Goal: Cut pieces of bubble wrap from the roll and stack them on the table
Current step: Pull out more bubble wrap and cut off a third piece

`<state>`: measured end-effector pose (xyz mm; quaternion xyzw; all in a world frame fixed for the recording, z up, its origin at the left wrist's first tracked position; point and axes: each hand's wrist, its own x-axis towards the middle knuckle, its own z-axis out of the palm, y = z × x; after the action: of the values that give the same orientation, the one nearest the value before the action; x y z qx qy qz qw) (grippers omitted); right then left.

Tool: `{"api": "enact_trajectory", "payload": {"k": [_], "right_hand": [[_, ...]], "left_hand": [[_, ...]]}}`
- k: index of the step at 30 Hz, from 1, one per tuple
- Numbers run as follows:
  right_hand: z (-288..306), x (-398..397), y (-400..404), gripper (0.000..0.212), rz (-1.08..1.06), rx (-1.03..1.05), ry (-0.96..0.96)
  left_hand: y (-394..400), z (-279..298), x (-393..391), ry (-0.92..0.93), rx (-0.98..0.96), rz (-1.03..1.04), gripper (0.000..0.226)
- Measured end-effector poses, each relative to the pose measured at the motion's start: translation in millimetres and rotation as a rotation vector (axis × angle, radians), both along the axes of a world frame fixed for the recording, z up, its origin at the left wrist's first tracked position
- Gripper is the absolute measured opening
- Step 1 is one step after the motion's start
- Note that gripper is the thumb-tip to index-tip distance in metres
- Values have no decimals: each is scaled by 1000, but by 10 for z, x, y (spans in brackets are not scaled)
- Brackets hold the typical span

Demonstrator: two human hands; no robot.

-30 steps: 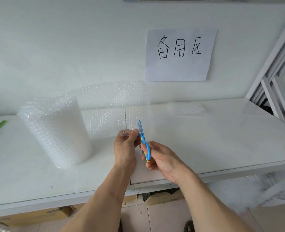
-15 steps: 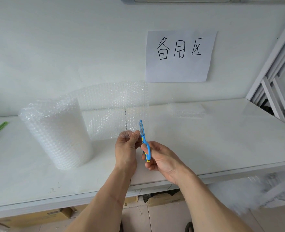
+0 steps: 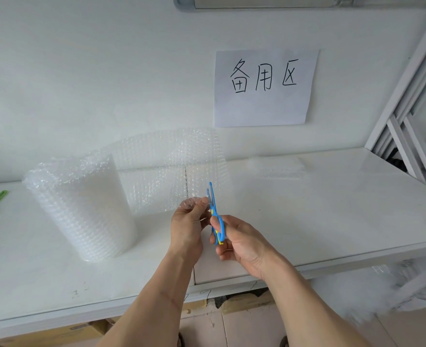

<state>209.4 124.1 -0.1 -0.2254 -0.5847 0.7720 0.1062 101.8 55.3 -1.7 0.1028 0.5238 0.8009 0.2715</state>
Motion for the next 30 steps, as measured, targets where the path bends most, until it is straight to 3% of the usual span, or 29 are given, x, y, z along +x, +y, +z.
{"api": "enact_trajectory", "payload": {"k": [14,24,30], "right_hand": [[-13,-12,-4,34,-15,11,37],[-15,-22,10,23,-20,28,37],[-28,-10,-7,33,-36,37,43]], "left_hand": [[-38,43,76,23,56,-44,21],[-57,-2,55,43,79,-65,14],[-37,5,10,-6,84,-71,22]]}}
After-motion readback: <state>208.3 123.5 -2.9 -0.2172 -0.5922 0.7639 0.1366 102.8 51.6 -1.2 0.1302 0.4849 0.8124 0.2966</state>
